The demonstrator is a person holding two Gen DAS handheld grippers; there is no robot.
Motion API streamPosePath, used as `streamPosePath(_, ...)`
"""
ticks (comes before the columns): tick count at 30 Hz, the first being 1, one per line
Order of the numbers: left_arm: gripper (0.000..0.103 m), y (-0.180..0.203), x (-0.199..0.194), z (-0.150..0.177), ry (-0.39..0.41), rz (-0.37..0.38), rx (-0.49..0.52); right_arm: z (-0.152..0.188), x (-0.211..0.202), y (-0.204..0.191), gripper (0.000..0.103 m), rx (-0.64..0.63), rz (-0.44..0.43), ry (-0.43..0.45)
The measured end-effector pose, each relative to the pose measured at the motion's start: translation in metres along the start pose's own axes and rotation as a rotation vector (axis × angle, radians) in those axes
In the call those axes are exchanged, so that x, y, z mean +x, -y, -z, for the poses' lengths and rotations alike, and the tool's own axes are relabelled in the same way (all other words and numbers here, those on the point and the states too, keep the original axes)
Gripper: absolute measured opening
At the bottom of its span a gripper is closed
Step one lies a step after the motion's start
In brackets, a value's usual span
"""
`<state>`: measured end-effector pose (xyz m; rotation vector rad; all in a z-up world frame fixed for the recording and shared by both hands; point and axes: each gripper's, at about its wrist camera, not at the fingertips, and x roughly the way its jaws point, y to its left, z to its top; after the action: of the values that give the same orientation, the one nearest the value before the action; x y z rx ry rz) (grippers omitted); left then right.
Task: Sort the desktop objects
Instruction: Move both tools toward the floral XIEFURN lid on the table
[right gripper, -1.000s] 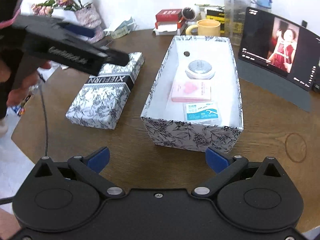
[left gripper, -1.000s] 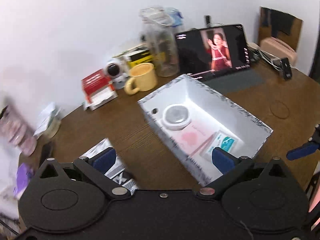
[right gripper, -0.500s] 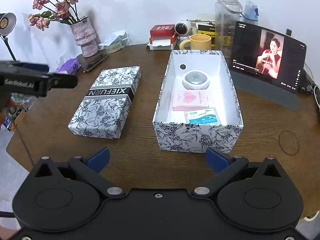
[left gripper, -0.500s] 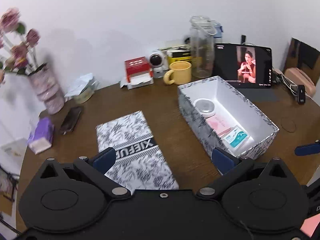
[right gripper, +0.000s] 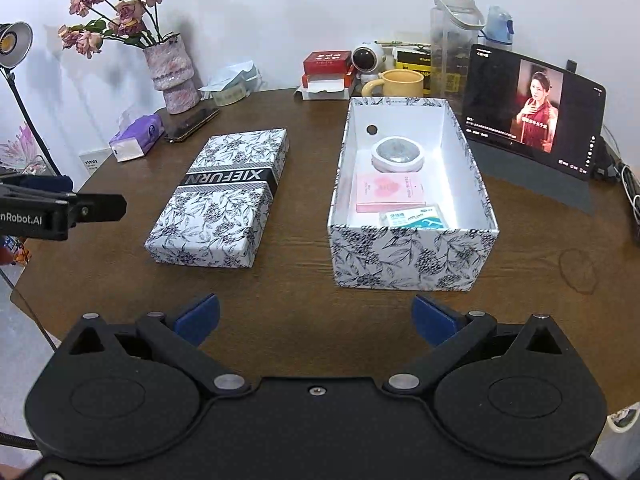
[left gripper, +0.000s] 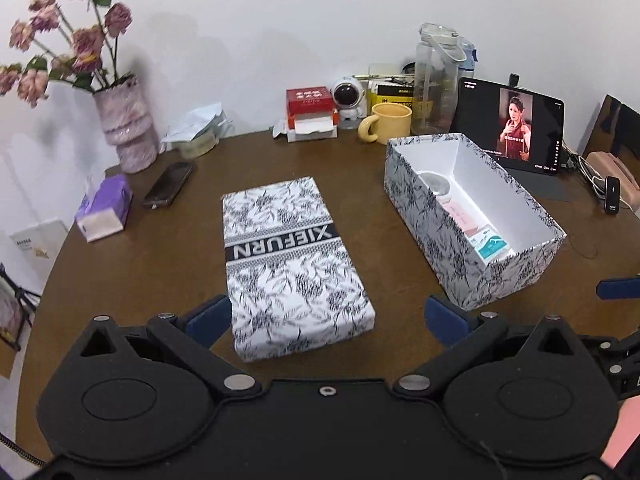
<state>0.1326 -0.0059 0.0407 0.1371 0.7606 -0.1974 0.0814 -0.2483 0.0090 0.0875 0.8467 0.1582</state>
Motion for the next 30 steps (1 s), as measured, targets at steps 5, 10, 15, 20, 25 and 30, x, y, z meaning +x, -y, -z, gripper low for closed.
streamPosePath(5,0.103,-0.008,-0.002,0.011,-0.017,-0.013,-0.021,0.005,0.002,-0.007,0.103,-0.003,-0.007,-0.001)
streamPosePath(10,0.103,-0.017,-0.003,0.022,-0.039,-0.016,-0.043,0.008,0.003,-0.012,0.103,0.003,-0.019,0.001)
streamPosePath(15,0.103,-0.033,0.002,0.032,-0.074,-0.029,-0.088,0.01,0.004,-0.021,0.103,-0.01,-0.034,0.004)
streamPosePath(20,0.103,-0.047,0.002,0.042,-0.091,-0.048,-0.122,0.014,0.008,-0.03,0.103,-0.02,-0.052,-0.003)
streamPosePath(25,0.103,-0.057,-0.002,0.045,-0.095,-0.052,-0.143,0.015,0.008,-0.042,0.103,-0.052,-0.083,0.003)
streamPosePath(30,0.103,-0.067,-0.008,0.044,-0.094,-0.054,-0.161,0.008,0.01,-0.053,0.103,-0.072,-0.104,-0.002)
